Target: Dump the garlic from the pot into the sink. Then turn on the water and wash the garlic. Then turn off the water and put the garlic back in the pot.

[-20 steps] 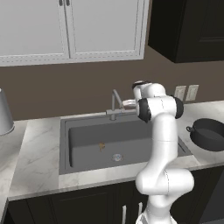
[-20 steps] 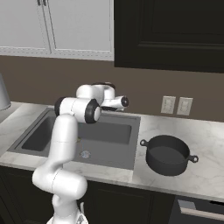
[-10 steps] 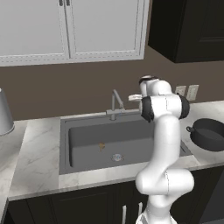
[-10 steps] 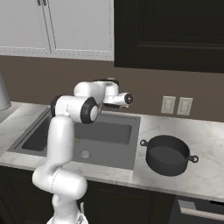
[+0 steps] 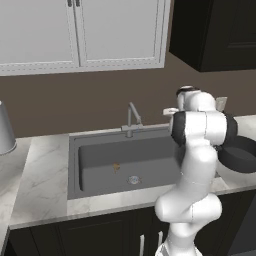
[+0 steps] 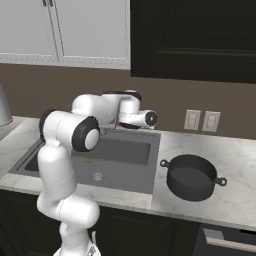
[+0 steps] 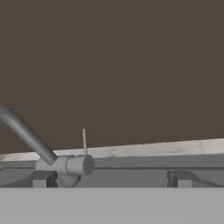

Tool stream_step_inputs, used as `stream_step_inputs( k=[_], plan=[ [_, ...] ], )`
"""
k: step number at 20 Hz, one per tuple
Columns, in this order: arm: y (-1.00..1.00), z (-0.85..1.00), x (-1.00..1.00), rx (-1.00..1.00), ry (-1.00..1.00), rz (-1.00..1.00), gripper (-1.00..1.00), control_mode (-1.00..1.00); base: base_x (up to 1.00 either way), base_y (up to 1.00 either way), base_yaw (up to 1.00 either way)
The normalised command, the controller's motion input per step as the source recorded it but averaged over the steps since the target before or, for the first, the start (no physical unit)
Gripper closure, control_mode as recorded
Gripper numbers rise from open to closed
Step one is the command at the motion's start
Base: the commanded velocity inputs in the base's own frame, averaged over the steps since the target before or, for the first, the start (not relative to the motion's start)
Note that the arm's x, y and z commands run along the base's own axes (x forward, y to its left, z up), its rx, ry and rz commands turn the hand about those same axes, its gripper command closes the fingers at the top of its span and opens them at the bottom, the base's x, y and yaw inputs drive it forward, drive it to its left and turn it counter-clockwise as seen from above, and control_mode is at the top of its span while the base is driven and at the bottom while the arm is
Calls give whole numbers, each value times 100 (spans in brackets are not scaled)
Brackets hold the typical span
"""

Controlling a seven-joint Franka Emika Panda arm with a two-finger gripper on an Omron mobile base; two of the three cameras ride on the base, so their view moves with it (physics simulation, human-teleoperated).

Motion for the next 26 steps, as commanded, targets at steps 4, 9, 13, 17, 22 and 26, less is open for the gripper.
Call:
stream_step_inputs(
  k=[4,9,13,17,22,26],
  plan=[
    [-2,32,-100,0,0,-11,-100,-100,0,0,0],
    [0,90,-95,0,0,-12,-100,-100,0,0,0],
    [0,100,-74,0,3,-15,-100,-100,0,0,0],
    [0,100,-67,2,19,-16,-100,-100,0,0,0],
    [0,99,-49,5,34,-13,-100,-100,0,0,0],
    [2,84,-46,7,32,-5,-100,-100,0,0,0]
  ],
)
